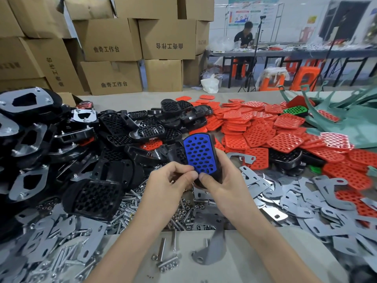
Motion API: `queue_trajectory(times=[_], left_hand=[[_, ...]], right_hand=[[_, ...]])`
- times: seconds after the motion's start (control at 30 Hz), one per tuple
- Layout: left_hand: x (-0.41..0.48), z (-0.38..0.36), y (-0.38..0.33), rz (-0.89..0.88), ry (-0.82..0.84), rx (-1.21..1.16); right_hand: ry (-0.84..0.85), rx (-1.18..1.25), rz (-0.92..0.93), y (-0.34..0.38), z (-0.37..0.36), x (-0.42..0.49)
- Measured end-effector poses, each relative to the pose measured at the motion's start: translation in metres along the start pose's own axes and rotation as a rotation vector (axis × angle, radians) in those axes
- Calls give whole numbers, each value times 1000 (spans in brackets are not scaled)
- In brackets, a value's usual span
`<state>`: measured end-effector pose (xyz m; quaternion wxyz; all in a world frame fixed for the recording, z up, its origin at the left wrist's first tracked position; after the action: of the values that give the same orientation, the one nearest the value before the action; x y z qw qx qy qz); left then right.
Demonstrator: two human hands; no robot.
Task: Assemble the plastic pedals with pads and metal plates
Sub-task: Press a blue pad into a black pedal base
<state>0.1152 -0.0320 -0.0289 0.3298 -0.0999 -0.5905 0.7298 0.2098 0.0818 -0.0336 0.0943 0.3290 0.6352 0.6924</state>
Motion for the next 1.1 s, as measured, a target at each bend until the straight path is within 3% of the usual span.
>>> queue_trajectory(times=[0.33,0.5,0.6,0.7,0.8,0.93,1.1], left_hand=[[0,1,4,106,88,-176],[5,4,5,149,148,-100],[6,13,-4,103,73,-45],[3,38,-13,49,0,269],[-12,47,-12,82,153,707],[-27,29,-11,60,303,1008],[-33,17,-14,-50,303,1154]], right_hand=[[51,164,-28,2,-1,-1],[86,195,-44,0,-5,-5],[33,248,-102,-4,-1,-3],[-9,268,-136,-6,2,-2],[-56,267,-143,-8,6,-2],[-89,218,-132,-9,9,-3],[-170,140,-105,-9,13,-1]])
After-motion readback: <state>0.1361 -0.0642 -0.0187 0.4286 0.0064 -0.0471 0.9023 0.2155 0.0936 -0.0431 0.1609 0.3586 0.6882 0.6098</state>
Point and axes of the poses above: each hand's wrist, its own x-axis towards the middle knuckle, its own z-axis out of the back of the hand, y = z × x, the point moved 4 cm from there along x, towards the middle knuckle, and after that the axes turned 4 degrees about x, right-handed, at the moved point
